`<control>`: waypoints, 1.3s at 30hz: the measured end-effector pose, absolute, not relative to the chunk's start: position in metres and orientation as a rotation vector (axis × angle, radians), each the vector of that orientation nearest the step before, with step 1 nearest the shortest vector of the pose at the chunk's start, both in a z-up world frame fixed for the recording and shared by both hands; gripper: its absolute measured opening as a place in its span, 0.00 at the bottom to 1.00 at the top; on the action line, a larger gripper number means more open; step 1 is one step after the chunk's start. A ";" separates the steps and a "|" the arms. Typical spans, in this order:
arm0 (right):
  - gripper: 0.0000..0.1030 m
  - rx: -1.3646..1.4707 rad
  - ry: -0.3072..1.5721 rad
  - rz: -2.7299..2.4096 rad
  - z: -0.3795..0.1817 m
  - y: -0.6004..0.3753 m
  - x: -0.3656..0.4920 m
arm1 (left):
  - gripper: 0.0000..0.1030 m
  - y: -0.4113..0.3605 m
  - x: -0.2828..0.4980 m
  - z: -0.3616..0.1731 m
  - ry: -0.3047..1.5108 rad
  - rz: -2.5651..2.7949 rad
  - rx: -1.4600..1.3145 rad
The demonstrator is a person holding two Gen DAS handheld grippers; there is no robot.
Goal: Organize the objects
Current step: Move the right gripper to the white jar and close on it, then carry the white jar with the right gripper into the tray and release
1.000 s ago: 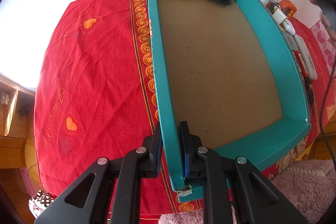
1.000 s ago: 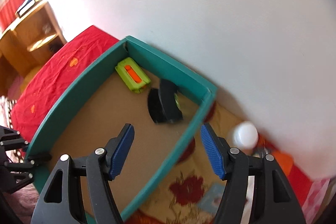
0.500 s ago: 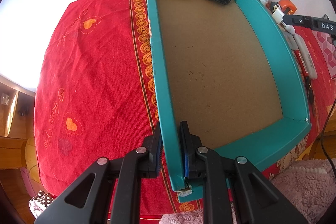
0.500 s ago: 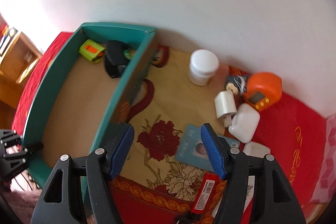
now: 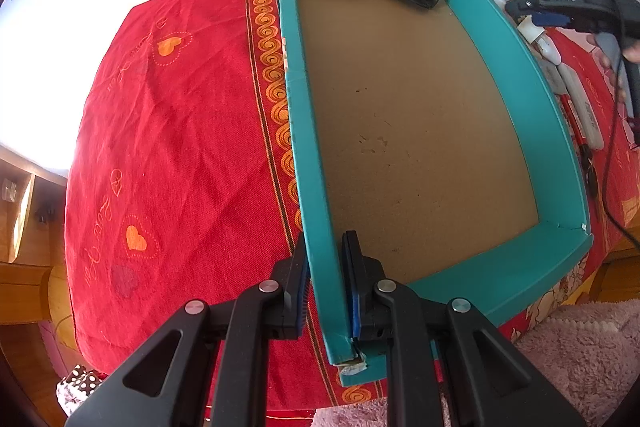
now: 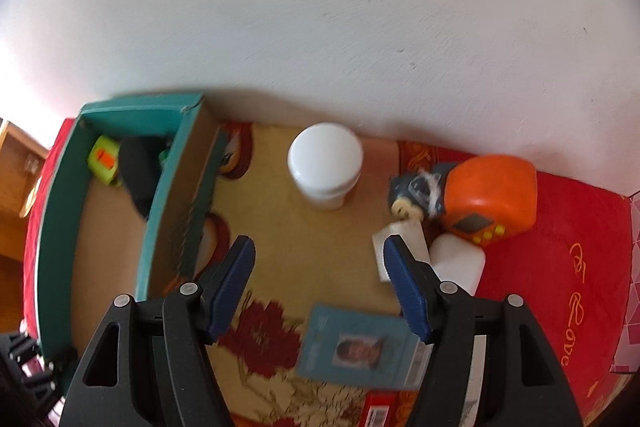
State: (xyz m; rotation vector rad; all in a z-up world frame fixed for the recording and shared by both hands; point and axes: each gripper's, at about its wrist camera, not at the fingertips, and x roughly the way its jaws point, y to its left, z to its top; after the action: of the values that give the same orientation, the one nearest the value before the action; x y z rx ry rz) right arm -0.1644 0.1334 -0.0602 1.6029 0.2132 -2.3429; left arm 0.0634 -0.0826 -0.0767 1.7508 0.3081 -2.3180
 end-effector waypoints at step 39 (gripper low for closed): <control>0.41 1.526 0.272 -2.389 -0.059 0.129 -0.183 | 0.14 -0.073 0.047 -0.079 0.319 -2.307 1.740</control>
State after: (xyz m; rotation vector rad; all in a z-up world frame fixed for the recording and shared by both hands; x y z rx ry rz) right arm -0.1831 0.1290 -0.0589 1.5261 0.2716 -2.3888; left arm 0.0467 -0.0732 -0.0787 1.7398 0.3193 -2.3065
